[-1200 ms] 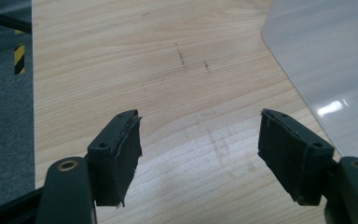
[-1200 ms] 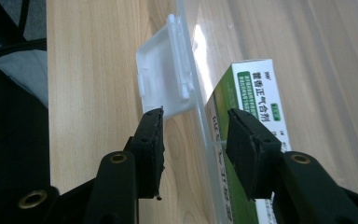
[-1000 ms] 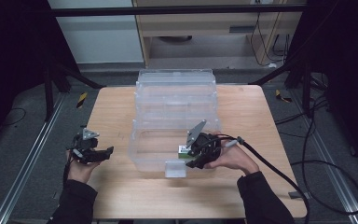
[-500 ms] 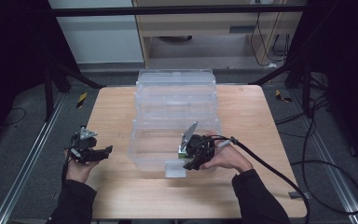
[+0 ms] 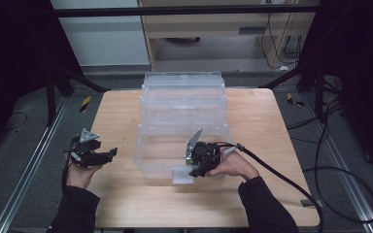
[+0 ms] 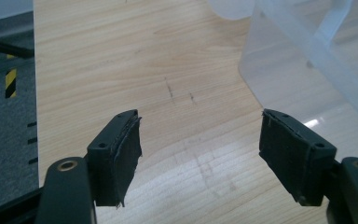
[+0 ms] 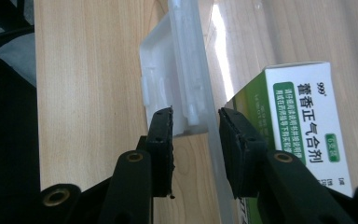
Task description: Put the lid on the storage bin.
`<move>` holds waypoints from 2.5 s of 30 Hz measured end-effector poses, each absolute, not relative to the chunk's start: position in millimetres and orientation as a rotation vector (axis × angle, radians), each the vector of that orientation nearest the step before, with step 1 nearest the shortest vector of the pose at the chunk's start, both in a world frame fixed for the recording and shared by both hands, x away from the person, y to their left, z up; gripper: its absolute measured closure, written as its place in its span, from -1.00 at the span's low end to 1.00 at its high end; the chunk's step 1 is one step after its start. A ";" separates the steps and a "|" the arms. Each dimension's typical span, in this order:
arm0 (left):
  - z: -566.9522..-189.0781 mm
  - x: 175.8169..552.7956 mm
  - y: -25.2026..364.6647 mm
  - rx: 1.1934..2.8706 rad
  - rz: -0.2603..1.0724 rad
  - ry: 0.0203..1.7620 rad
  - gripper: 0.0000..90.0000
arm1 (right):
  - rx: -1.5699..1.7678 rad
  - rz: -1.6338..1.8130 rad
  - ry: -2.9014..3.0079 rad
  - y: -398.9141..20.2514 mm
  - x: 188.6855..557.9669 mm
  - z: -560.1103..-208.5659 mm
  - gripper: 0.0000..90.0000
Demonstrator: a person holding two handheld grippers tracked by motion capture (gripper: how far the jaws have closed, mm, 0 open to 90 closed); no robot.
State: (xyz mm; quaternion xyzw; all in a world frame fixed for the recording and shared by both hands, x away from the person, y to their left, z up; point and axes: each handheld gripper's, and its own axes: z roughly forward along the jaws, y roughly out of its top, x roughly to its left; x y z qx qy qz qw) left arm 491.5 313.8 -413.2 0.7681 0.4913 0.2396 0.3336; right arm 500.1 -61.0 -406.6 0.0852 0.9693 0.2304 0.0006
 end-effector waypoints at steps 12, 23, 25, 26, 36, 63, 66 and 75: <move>-388.0 495.7 314.6 1.945 0.639 1.206 -0.40 | 0.270 0.718 3.038 -60.5 498.9 -406.8 0.48; -371.1 503.1 301.5 1.952 0.623 1.125 -0.42 | 0.284 0.725 3.031 -60.6 498.2 -406.9 0.48; -367.9 505.3 297.8 1.957 0.622 1.103 -0.43 | 0.279 0.726 3.030 -60.5 497.8 -406.9 0.48; -366.1 506.4 296.0 1.959 0.621 1.095 -0.43 | 0.276 0.728 3.029 -60.4 497.7 -407.0 0.48; -342.6 518.5 280.2 2.013 0.611 0.944 -0.46 | 0.262 0.739 3.030 -60.3 498.0 -407.2 0.48; -298.6 562.7 245.2 2.275 0.572 0.574 -0.49 | 0.221 0.743 3.030 -60.9 498.6 -407.5 0.48; -296.2 566.8 242.7 2.295 0.573 0.553 -0.48 | 0.222 0.746 3.032 -60.9 498.6 -407.6 0.48; -287.4 578.5 234.5 2.336 0.563 0.475 -0.48 | 0.213 0.744 3.033 -60.7 498.6 -407.7 0.48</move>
